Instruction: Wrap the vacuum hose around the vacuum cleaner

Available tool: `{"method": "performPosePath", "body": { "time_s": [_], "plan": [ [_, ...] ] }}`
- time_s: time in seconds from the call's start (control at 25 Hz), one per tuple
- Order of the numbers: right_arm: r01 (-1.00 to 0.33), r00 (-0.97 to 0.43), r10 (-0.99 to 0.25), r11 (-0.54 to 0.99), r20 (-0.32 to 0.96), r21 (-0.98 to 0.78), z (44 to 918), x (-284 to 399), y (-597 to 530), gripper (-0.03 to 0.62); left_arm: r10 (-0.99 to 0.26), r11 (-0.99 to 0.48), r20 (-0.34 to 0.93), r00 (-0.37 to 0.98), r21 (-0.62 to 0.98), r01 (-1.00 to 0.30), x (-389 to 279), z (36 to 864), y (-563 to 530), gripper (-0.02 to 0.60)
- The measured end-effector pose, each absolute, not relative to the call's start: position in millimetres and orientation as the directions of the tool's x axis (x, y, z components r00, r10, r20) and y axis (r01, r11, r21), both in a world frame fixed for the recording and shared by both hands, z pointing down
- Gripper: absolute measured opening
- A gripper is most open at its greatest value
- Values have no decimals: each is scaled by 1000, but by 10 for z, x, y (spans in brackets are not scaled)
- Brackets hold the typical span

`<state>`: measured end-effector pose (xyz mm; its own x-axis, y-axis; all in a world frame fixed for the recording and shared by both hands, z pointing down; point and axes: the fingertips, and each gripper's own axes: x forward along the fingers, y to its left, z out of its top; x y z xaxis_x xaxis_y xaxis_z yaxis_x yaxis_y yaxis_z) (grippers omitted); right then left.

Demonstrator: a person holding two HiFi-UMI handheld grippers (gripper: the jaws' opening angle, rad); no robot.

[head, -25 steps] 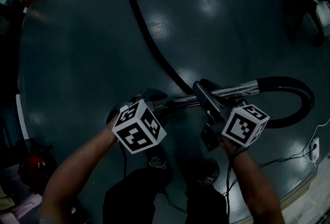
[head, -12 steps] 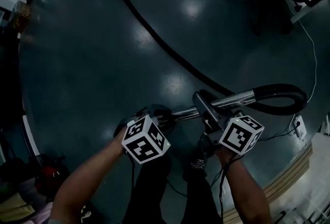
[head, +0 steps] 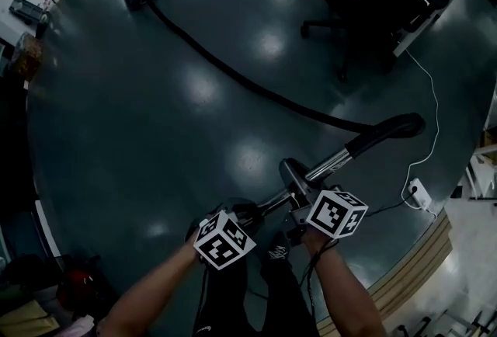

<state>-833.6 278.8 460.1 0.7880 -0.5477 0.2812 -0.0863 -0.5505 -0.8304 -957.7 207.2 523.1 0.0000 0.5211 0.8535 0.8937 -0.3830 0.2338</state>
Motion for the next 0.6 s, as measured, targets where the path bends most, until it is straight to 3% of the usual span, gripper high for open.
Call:
{"method": "performPosePath", "body": {
  "time_s": [0.2,0.6],
  "plan": [
    [-55,816,-495,-580,298,-812,4224,-8371,2960,50,608,-410,793,-32,348,843,-9923,4831,2422,170],
    [-180,733,-570,-688,370,-703,3701,-8460,2874,44,656,-421,755,-12,379,824,-10087,4382,2684,170]
  ]
}}
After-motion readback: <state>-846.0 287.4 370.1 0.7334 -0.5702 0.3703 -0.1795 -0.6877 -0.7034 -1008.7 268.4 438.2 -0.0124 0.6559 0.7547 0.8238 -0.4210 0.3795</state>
